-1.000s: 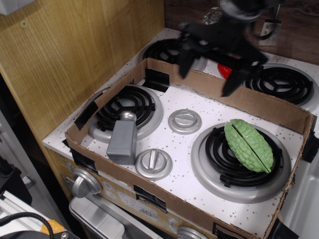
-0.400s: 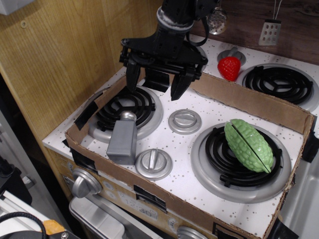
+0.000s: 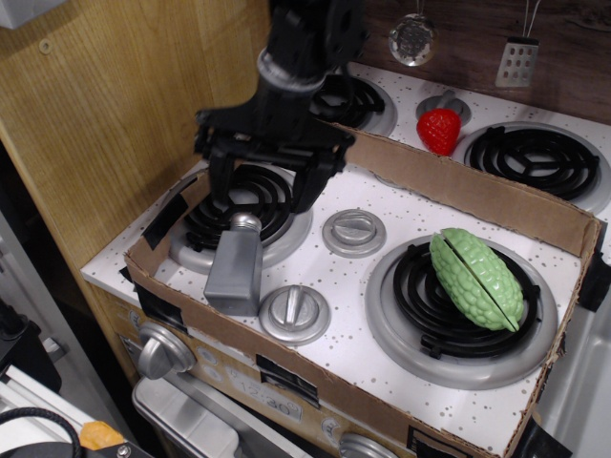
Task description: Right pepper shaker
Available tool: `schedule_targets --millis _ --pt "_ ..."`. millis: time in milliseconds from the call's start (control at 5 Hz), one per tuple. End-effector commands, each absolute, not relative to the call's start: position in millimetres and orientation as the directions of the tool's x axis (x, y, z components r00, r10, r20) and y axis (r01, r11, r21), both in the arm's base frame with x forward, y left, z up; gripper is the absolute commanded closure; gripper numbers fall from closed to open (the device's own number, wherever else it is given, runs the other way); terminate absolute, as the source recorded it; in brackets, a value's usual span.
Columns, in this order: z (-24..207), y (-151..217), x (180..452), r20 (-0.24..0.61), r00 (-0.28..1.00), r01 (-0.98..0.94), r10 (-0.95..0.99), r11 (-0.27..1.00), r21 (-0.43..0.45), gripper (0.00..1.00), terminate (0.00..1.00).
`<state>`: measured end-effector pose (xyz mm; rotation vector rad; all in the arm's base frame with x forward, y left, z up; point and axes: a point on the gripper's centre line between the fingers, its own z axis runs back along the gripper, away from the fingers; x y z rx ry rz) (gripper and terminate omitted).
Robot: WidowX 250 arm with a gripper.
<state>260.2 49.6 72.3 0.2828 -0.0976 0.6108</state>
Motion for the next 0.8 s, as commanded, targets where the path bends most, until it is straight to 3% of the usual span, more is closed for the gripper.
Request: schedule_targets --millis 0,200,600 --pt "64 58 244 0.241 0.784 -0.615 0.571 0.768 0.179 0.00 0.00" --pt "49 62 237 0.275 0.766 -0.630 0.581 0.763 0.143 0.00 0.00" --pt "42 69 249 0.336 0.734 -0.651 0.590 0.752 0.100 0.00 0.00"
